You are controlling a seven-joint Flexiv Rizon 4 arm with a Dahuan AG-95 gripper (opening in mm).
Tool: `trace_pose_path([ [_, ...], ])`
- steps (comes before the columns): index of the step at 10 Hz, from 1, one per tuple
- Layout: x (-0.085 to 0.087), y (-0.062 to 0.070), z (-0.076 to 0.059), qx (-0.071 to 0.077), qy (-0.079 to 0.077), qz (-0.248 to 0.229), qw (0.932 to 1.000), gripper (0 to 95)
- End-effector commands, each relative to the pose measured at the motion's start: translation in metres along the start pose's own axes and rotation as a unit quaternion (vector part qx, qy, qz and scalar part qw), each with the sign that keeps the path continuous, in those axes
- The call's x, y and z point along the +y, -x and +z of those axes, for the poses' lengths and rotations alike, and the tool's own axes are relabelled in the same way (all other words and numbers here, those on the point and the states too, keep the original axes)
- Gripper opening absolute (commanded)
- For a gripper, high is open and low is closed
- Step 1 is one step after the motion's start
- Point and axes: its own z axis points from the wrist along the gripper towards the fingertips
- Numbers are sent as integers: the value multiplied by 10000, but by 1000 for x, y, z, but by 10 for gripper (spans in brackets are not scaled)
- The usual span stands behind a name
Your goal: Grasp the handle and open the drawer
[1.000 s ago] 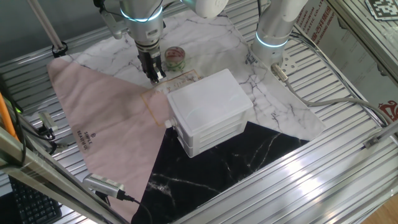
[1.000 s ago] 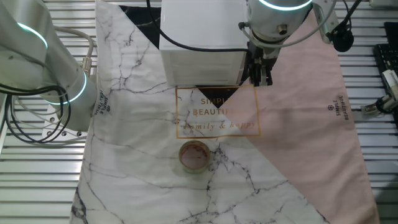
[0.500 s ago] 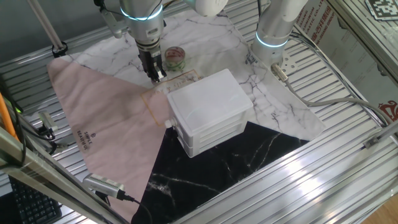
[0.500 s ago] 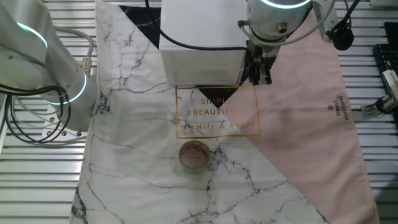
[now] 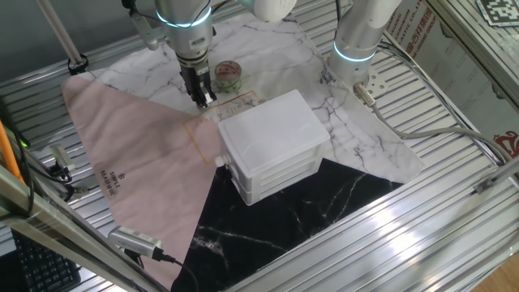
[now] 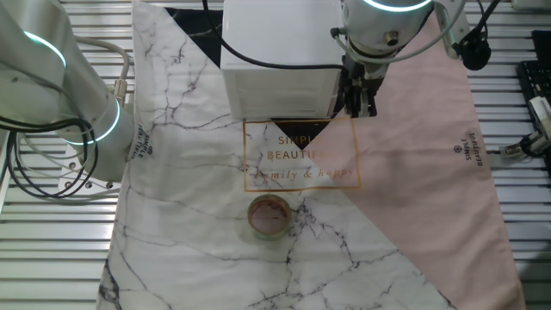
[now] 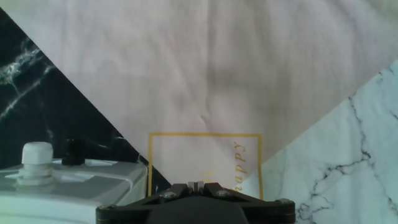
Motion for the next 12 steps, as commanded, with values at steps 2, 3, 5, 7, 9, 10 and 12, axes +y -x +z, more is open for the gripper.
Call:
trace_pose_path([
  [2,4,35,-10,302,22,45,9995,0],
  [3,7,60,-14,315,24,30,9995,0],
  [5,17,97,-17,399,48,35,9992,0],
  [7,33,117,-16,479,52,69,9988,0],
  [9,44,119,-10,543,67,115,9984,0],
  [10,52,120,-6,723,90,169,9972,0],
  [12,68,122,2,760,46,253,9968,0],
])
